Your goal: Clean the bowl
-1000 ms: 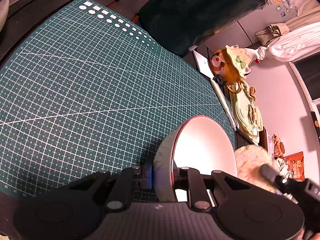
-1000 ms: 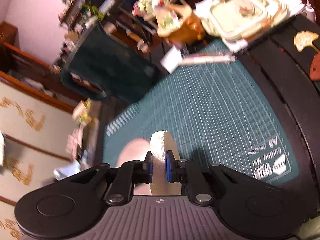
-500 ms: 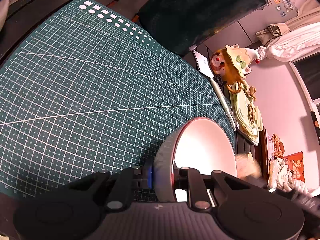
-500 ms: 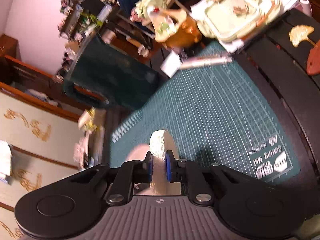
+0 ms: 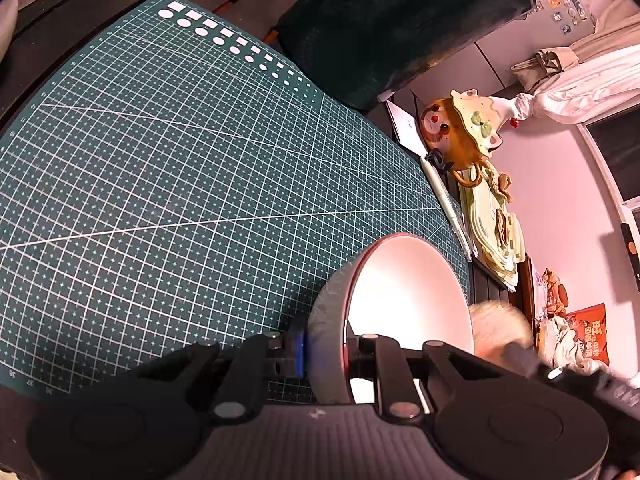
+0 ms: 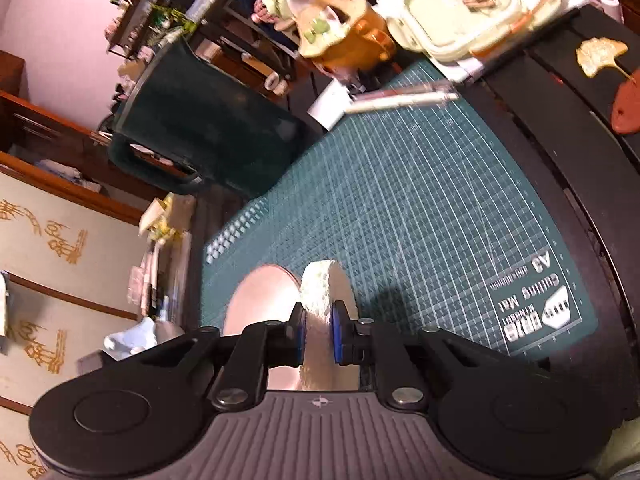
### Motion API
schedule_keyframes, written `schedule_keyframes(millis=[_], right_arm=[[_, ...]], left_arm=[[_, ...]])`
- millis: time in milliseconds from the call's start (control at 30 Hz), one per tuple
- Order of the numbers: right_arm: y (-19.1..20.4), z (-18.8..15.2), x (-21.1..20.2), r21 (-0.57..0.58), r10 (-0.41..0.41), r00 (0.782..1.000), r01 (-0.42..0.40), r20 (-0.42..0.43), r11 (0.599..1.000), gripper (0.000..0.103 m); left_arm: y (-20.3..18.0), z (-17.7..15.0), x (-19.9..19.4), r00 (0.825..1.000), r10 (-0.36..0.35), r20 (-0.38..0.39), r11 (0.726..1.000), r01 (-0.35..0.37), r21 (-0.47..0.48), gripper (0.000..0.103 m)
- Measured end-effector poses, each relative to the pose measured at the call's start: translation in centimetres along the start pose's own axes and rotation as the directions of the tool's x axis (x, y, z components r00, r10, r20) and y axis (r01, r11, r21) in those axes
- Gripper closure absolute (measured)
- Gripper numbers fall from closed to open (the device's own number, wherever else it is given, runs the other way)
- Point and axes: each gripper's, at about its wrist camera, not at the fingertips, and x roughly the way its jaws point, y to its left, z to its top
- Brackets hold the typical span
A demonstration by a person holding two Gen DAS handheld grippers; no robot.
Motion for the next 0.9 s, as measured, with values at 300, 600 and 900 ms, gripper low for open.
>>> schedule_keyframes(millis=[300,600,900], right_arm=[[0.1,-0.2,0.2,-0.022,-0.018,1.0,0.018,-0.005,1.0,0.091],[0.0,-0.6,0.7,-0.025,-0.03,0.999,0.029,-0.041,0.999,0.091],[-0.1,-0.7,0.6,-0.027,-0.036,0.998,0.035,-0.047,0.999,0.091]], left_arm=[[0.1,0.1,0.1,1.0,-0.001,0.0,1.0,0.001,0.0,0.087],[-0.2,-0.1,0.0,1.0,0.0,0.002,1.0,0.0,-0.003,0.087],[-0.1,-0.1,0.1,1.0,-0.002,0.0,1.0,0.002,-0.005,0.087]])
